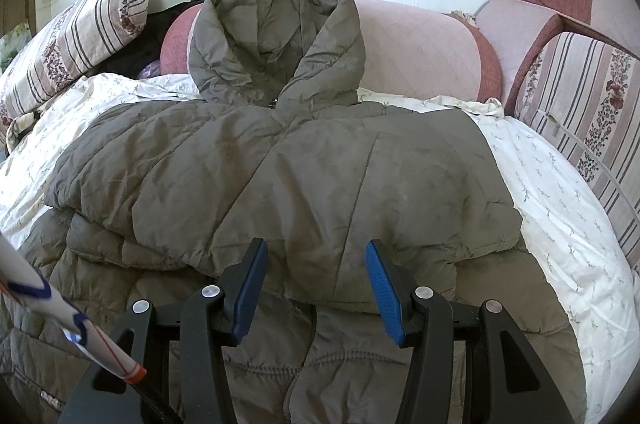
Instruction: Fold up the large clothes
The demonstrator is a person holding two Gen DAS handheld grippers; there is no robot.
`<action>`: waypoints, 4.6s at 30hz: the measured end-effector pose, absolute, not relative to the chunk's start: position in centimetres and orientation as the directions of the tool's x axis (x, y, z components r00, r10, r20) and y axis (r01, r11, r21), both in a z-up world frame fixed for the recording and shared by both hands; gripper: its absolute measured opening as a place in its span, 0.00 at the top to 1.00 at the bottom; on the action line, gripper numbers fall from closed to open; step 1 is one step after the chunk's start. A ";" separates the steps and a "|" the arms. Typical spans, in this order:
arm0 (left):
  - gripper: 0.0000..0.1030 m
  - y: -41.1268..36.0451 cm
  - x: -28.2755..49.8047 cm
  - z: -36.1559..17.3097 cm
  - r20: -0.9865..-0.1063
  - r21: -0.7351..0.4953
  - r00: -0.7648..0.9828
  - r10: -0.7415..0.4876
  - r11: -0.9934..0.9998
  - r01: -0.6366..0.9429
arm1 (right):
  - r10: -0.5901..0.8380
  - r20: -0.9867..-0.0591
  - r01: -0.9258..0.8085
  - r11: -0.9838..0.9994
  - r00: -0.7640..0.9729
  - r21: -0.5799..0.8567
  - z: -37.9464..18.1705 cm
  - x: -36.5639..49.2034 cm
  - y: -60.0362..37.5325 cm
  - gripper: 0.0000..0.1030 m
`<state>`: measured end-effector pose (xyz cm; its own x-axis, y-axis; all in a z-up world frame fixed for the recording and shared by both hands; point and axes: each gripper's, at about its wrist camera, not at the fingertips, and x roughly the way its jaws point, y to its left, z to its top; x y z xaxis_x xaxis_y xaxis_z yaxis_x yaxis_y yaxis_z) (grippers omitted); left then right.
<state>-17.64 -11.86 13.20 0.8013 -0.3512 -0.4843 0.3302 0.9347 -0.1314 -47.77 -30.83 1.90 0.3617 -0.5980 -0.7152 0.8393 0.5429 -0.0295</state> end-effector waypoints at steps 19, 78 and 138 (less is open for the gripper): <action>0.13 -12.0 -18.4 13.7 -0.461 -0.137 0.799 -0.387 0.920 0.367 | -0.595 -0.719 0.840 0.542 0.360 -0.028 1.8 -47.7 -30.9 0.46; 0.13 -19.3 -22.8 12.8 -0.620 -0.190 0.388 -0.682 0.611 0.769 | -0.575 -0.665 0.824 0.555 0.477 0.112 26.5 -42.4 -45.4 0.43; 0.12 -26.8 -24.9 7.5 -0.725 -0.096 0.345 -0.596 0.583 0.807 | -0.489 -0.773 0.835 0.543 0.404 0.092 1.8 -51.0 -33.1 1.00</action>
